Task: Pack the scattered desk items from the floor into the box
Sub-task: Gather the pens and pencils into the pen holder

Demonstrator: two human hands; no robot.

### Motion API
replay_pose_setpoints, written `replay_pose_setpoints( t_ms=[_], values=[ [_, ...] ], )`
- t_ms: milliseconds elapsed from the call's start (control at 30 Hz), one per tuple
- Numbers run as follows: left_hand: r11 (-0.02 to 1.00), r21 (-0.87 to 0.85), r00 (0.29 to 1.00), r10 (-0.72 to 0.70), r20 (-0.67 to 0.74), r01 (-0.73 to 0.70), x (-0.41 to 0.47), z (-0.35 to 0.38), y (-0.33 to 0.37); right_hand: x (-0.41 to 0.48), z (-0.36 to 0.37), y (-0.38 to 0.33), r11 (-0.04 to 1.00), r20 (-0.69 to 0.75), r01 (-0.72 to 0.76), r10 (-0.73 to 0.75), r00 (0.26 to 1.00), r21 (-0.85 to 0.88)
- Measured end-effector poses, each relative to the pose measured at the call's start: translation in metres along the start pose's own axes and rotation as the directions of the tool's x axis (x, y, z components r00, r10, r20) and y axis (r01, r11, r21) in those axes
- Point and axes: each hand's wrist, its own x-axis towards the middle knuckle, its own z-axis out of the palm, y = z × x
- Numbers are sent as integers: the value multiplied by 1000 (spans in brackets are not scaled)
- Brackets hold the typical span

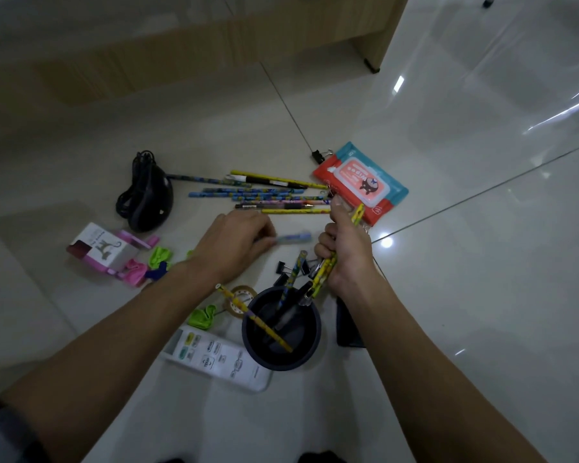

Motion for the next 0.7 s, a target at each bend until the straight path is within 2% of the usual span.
replay_pose_setpoints(
  t_ms=[67, 133, 200, 300, 367, 433, 467, 567, 700],
  values=[
    [978, -204, 989, -71, -130, 43, 8, -3, 12, -1, 1, 0, 1000, 9, 14, -14, 1000, -13],
    [933, -361, 983, -68, -169, 3, 17, -5, 31, -2, 3, 2, 998, 47, 55, -53, 997, -44],
    [897, -439, 990, -15, -143, -50, 26, -4, 47, -2, 6, 3, 989, 46, 98, -94, 995, -110],
    [877, -478, 984, -43, -172, -45, 35, 2, 47, 1, 10, -2, 993, -105, 104, -110, 988, -62],
    [949, -316, 978, -69, -199, 3, 37, 8, 29, 6, 7, -9, 993, -167, 88, -74, 983, 79],
    [999, -26, 990, -48, -131, 45, 36, 13, 12, 7, 1, -13, 982, -147, 60, -34, 988, 180],
    [998, 55, 994, -34, -102, 40, 35, 15, 7, 6, -1, -14, 981, -124, 42, -19, 992, 191],
    [986, 163, 994, 35, -103, -18, 31, 20, 5, 4, -6, -13, 989, -75, 9, 2, 997, 149],
    [974, 225, 998, -11, -68, 26, 28, 23, 12, 3, -6, -8, 994, -65, 1, 7, 998, 112]
  ],
)
